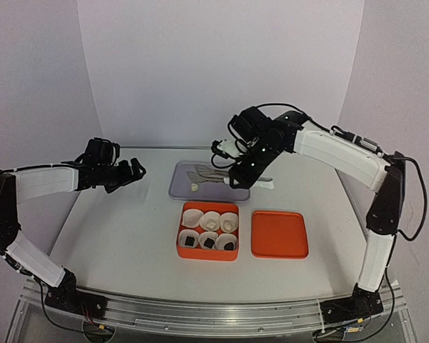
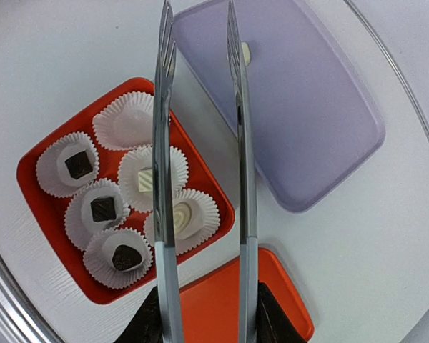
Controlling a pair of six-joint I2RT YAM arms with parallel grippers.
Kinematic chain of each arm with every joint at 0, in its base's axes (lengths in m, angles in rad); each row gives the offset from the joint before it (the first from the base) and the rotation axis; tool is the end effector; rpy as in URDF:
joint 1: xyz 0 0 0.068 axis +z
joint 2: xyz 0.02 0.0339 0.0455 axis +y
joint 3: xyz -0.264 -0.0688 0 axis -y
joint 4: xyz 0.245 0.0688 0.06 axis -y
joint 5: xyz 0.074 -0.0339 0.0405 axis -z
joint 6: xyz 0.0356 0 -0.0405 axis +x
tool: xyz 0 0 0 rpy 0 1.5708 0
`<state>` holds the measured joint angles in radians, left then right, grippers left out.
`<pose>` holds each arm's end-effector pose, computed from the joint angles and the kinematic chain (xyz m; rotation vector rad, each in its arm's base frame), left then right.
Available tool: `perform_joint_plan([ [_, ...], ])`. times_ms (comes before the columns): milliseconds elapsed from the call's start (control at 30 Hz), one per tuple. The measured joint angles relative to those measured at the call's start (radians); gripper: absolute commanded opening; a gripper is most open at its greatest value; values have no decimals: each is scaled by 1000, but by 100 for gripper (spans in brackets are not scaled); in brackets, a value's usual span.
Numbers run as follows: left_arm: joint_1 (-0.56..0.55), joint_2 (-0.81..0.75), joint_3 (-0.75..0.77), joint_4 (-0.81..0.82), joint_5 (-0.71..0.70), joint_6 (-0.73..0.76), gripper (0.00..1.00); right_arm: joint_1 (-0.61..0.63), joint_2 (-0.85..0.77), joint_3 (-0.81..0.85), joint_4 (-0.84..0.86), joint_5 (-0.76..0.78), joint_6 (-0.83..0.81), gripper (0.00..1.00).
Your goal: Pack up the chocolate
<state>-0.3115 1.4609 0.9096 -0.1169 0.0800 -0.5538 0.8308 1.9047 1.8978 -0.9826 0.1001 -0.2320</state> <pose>0.3010 -0.0999 0.2309 -0.2332 2.2840 -0.5499 0.2804 0.3019 0.3298 -1.2621 2.2227 0.1031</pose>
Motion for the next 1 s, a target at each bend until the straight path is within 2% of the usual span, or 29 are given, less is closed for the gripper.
perform_joint_plan([
  [167,0,0,0,12,-9,-9,100,-44,154,99,2,-5,-8,33],
  [333,0,0,0,12,-19,-22,100,-77,240,152,1,-34,-30,34],
  [1000,0,0,0,12,-31,-49,100,-100,391,290,-2,-55,-77,38],
])
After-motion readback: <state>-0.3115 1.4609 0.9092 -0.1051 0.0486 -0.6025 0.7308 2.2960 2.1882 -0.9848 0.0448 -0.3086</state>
